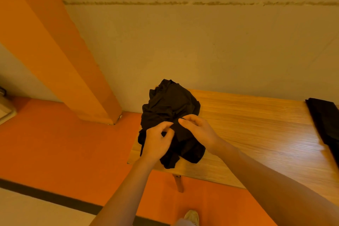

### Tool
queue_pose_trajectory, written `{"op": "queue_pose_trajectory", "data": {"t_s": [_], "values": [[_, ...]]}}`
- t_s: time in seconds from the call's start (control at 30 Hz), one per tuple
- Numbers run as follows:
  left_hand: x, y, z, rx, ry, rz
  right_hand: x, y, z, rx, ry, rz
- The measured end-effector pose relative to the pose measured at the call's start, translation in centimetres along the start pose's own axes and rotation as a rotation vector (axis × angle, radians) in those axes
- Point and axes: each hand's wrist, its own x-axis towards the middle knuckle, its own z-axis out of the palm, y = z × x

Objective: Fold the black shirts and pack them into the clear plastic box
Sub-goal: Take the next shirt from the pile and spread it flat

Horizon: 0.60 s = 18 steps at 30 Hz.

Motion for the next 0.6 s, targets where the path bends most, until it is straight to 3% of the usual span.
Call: {"op": "queue_pose_trajectory", "data": {"t_s": [0.07, 0.13, 0.2, 0.27, 0.4, 0.6], "values": [[0.1, 0.1, -0.5, -0.016, 0.029, -0.099, -0.2, 0.3, -0.8, -0.044, -0.069, 0.018], [0.3, 0.7, -1.1, -0.042, 0.080, -0.151, -0.4, 0.7, -1.2, -0.246, -0.152, -0.042], [0.6, 1.4, -1.7, -0.125, 0.157, -0.202, -0.6, 1.1, -1.1, -0.386, -0.128, -0.122], [0.9, 1.9, -2.2, -0.145, 0.195, -0.211, -0.9, 1.1, -0.9, -0.299, -0.044, -0.142], [0.5, 1.9, -2.4, 0.011, 0.238, -0.078, -1.2, 0.4, -0.7, -0.220, 0.019, -0.160], [0.3, 1.5, -2.5, 0.080, 0.126, 0.157, -1.4, -1.0, -0.2, -0.340, 0.044, -0.303]]}}
